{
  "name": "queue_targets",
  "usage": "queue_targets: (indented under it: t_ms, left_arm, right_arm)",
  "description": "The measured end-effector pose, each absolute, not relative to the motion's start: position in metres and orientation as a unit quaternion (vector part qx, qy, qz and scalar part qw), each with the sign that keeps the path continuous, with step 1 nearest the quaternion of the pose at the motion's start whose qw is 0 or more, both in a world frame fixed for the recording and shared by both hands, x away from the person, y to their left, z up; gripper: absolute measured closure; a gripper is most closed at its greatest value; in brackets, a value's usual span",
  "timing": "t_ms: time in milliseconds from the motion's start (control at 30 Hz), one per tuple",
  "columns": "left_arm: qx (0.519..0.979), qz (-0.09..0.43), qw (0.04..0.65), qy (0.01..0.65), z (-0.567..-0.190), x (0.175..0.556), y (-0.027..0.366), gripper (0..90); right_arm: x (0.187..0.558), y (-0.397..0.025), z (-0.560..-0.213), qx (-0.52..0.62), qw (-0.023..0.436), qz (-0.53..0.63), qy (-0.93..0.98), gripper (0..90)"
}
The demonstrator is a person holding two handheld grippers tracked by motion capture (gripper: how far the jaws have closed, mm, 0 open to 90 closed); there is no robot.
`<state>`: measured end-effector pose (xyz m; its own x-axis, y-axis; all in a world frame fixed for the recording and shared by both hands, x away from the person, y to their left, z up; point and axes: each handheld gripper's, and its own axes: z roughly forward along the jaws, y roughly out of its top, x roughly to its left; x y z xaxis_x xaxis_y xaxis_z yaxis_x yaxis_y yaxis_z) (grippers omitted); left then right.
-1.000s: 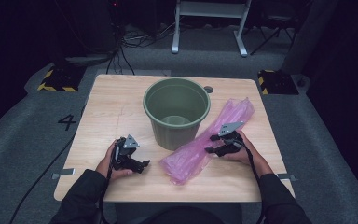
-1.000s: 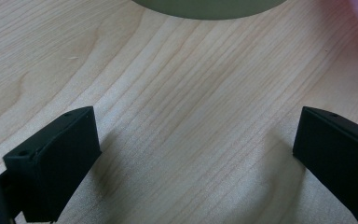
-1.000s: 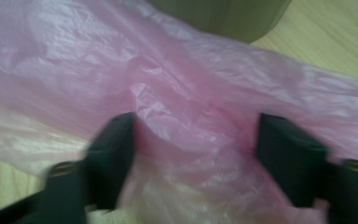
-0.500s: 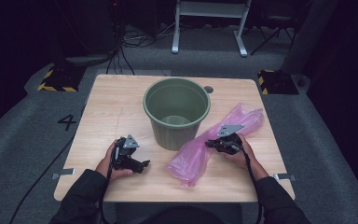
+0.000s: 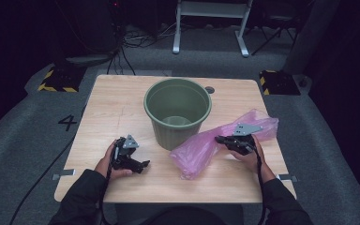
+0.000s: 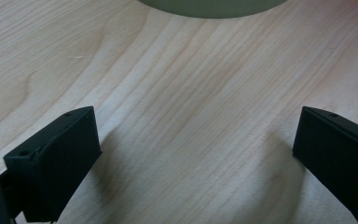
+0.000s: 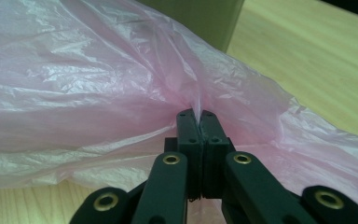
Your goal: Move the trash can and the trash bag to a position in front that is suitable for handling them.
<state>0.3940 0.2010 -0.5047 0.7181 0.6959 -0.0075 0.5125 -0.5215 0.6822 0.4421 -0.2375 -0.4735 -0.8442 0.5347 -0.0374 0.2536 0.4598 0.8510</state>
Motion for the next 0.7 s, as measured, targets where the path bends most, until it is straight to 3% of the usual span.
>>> queue_targets:
  t_ms: [700]
  left_arm:
    - [0.856, 0.142, 0.341, 0.363, -0.505, 0.397, 0.206, 0.5]
  right_arm:
    - [0.447, -0.257, -0.45, 0.263, 0.205, 0.499, 0.8, 90.0]
